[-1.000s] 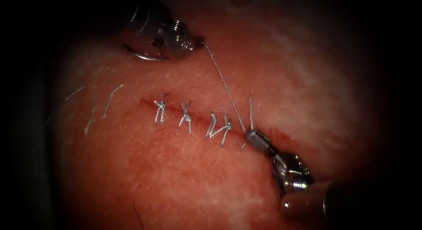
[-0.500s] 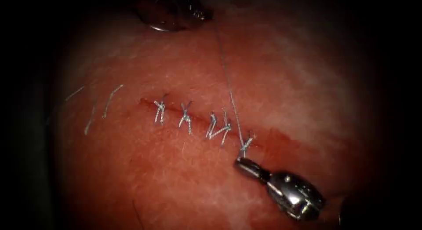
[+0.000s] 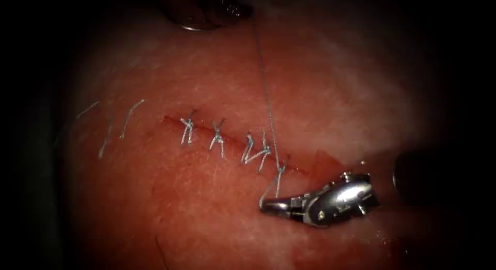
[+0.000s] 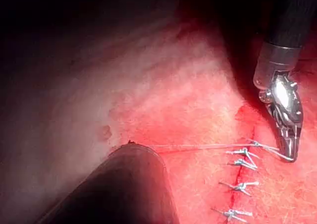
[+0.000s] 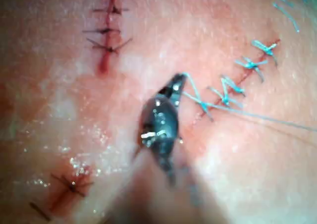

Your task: Wound Closure

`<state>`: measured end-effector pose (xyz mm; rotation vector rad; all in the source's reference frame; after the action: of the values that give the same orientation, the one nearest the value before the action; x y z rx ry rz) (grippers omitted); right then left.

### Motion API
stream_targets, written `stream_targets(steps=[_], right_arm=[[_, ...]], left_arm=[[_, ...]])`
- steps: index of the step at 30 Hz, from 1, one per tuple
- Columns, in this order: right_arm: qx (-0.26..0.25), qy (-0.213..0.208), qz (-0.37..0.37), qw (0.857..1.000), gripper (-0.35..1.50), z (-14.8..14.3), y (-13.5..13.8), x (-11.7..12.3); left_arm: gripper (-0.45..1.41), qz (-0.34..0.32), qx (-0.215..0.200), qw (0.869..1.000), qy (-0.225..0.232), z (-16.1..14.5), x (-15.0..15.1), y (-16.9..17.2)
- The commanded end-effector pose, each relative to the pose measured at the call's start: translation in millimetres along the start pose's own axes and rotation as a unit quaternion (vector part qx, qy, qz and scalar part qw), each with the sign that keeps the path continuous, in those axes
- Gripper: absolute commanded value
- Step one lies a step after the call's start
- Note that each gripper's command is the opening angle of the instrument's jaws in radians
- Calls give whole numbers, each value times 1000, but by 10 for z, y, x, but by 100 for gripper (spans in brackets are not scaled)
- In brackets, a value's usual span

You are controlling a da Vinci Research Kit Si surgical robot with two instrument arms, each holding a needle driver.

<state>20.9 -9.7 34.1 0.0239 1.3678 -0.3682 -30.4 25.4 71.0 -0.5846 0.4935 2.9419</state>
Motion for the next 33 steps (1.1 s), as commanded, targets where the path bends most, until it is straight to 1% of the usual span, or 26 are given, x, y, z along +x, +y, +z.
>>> stream_targets(steps=[1,3,4,9,15,19,25,28,33], right_arm=[[17,-1,-6,1000,-35,12,-14,5],[39,-7,-18,999,-35,14,-16,8],[42,-11,-19,999,-35,14,-17,9],[38,-17,-24,999,-35,13,-16,9],[49,-16,-29,998,-35,7,-23,13],[55,-18,-28,998,-35,6,-24,16],[45,-21,-32,998,-35,6,-23,14],[41,-24,-34,998,-35,6,-27,13],[40,-25,-36,998,-35,4,-35,14]], left_arm=[[-45,0,-2,1000,0,5,2,9],[-45,0,-2,1000,0,5,2,9],[-45,0,-2,1000,0,5,3,9],[-45,-4,5,1000,4,8,4,3],[-45,-13,18,1000,10,8,2,-15],[-45,-14,20,1000,11,9,2,-19],[-45,-19,25,999,12,10,2,-21],[-45,-22,35,999,9,12,0,-26],[-45,-22,36,999,7,14,-3,-28]])
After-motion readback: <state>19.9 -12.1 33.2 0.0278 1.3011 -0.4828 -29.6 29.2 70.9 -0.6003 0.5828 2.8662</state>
